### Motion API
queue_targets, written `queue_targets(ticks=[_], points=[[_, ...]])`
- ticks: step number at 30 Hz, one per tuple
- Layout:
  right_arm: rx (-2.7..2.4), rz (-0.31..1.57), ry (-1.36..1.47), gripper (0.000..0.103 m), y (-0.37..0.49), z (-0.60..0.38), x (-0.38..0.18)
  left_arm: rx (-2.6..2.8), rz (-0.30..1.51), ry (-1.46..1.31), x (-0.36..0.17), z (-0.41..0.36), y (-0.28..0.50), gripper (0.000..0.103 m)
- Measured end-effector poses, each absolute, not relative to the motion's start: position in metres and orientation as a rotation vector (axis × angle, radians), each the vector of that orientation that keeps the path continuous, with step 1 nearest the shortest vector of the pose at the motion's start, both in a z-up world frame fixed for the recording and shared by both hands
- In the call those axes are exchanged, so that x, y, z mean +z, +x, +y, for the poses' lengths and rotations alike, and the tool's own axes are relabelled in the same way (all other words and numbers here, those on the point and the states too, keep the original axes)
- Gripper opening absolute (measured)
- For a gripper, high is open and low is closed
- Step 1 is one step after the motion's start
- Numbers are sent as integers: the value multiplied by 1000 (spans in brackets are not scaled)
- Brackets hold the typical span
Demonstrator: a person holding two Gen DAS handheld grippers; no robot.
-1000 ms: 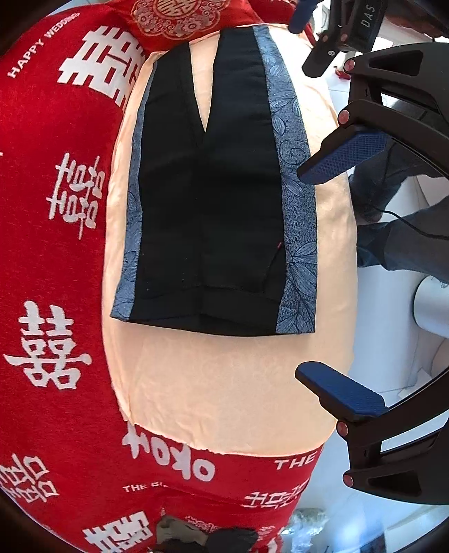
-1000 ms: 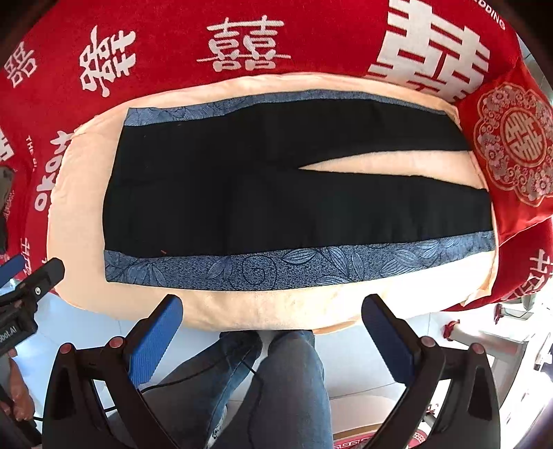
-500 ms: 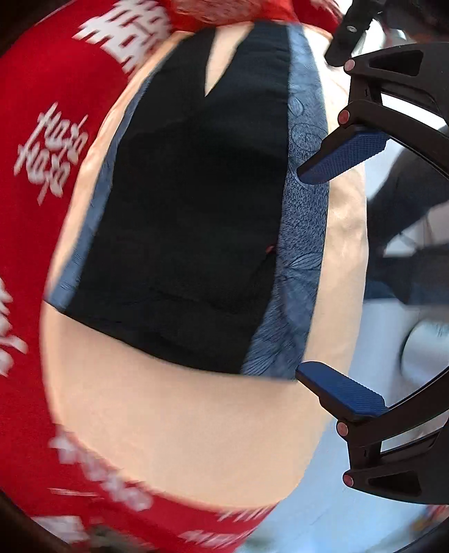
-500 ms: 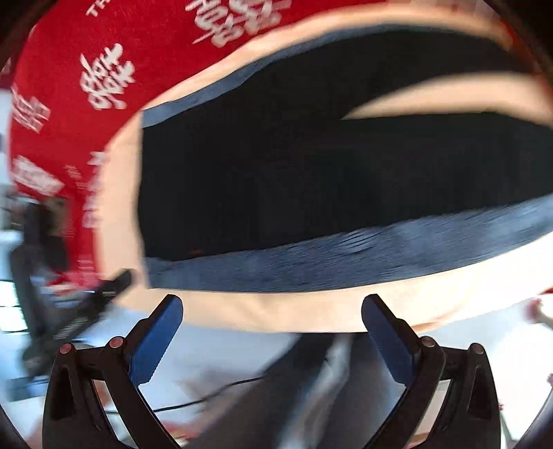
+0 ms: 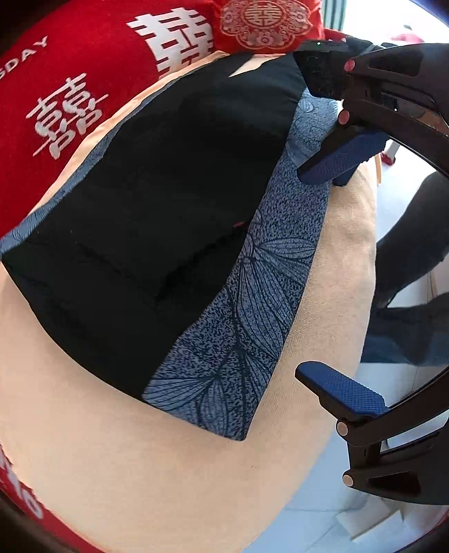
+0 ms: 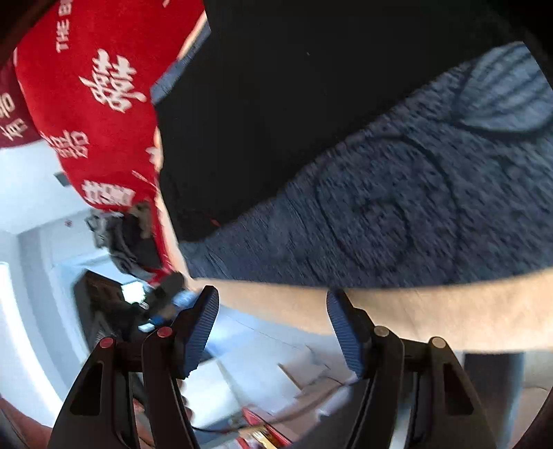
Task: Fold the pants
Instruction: 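Grasp the blue patterned band with the left tool while the right tool grasps it too, then lift the patterned band with both tools and fold it over the black pants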
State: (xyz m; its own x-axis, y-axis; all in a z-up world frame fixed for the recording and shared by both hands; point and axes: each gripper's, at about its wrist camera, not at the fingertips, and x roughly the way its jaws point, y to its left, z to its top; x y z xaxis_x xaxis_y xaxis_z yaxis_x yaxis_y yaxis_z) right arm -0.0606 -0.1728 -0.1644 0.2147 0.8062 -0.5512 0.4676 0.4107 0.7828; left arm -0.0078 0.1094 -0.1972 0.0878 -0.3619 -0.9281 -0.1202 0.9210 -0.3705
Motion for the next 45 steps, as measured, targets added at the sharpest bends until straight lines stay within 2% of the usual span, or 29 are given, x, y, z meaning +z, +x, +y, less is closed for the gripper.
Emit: queue_targets(ticks=[2, 3, 4, 5, 6, 13, 14, 17, 18, 19, 21, 26, 31, 32, 33, 34, 35, 36, 45], points=[[328, 1397, 1272, 69, -55, -173, -169, -183, 1487, -409, -201, 112, -9, 103], [322, 1395, 1297, 60, -52, -171, -171, -181, 1489, -416, -202, 113, -10, 103], [317, 1396, 1309, 33, -48, -170, -171, -179, 1493, -428, -204, 115, -10, 103], [323, 1397, 1318, 20, -46, -169, -170, -178, 1497, -452, -205, 117, -11, 103], [338, 1376, 1333, 12, -42, -170, -165, -175, 1501, -477, -206, 120, -11, 103], [448, 1314, 1304, 12, -40, -180, -124, -181, 1436, -753, -200, 130, 8, 101], [453, 1328, 1289, 12, -42, -181, -124, -179, 1416, -773, -198, 130, 12, 87], [461, 1396, 1245, 16, -47, -178, -128, -166, 1425, -732, -200, 130, 23, 55], [447, 1419, 1227, 22, -51, -181, -130, -168, 1430, -718, -200, 130, 25, 52], [432, 1433, 1222, 36, -53, -183, -132, -177, 1436, -705, -200, 130, 25, 52], [366, 1432, 1213, 54, -69, -206, -132, -195, 1442, -667, -200, 130, 25, 52], [144, 1337, 1307, 55, -123, -281, -132, -236, 1483, -573, -199, 122, 26, 52], [68, 1201, 1494, 55, -146, -307, -147, -256, 1502, -523, -199, 117, 26, 52], [60, 1158, 1543, 54, -149, -308, -150, -261, 1505, -498, -198, 114, 27, 52], [46, 1127, 1580, 42, -153, -309, -153, -261, 1507, -479, -197, 111, 28, 52], [27, 1106, 1611, 12, -153, -309, -154, -258, 1508, -465, -195, 109, 29, 45], [-25, 1090, 1646, 6, -156, -310, -154, -248, 1511, -459, -194, 110, 29, 25], [-47, 1089, 1648, 5, -162, -316, -152, -262, 1520, -479, -194, 111, 29, 20], [115, 1206, 1187, 5, -72, -334, -41, -263, 1407, -521, -124, 109, 55, 19]])
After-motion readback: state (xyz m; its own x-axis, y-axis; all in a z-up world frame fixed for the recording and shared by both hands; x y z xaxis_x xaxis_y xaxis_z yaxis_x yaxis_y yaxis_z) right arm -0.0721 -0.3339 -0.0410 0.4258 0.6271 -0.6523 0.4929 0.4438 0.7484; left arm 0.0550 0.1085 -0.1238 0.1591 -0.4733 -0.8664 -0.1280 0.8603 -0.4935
